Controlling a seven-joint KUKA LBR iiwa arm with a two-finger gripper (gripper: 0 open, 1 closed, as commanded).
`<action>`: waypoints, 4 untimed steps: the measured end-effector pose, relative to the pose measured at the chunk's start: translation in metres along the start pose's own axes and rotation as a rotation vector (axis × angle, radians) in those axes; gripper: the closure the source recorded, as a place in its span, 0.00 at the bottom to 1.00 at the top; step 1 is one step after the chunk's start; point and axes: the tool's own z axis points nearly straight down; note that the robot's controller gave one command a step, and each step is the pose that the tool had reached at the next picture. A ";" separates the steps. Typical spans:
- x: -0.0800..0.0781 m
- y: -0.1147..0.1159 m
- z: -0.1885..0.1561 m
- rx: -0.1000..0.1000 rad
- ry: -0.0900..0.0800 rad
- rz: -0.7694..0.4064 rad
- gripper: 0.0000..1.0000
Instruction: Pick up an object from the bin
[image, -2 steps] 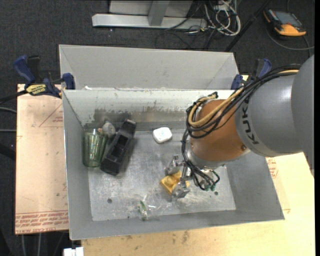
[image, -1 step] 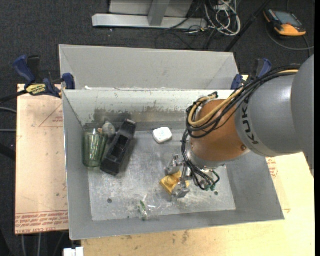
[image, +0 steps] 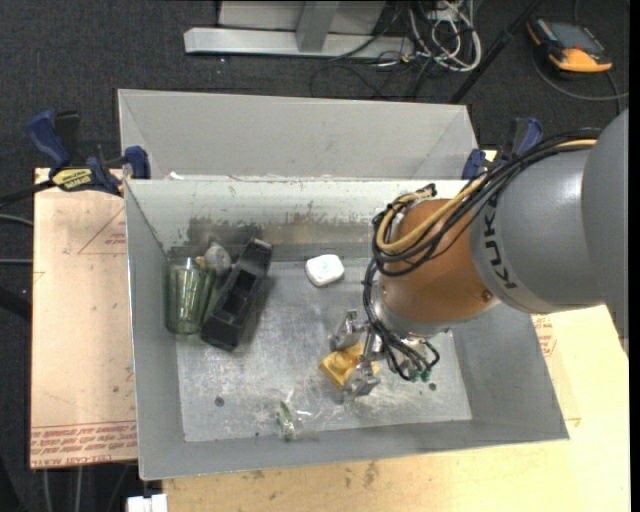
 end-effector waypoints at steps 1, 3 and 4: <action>0.000 0.000 0.000 0.000 0.000 0.000 1.00; 0.000 0.000 0.000 0.000 0.000 0.000 1.00; 0.000 0.000 0.000 0.000 0.000 0.000 1.00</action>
Offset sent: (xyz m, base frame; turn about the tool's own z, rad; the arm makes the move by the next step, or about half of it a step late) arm 0.0000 0.0000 0.0000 0.0000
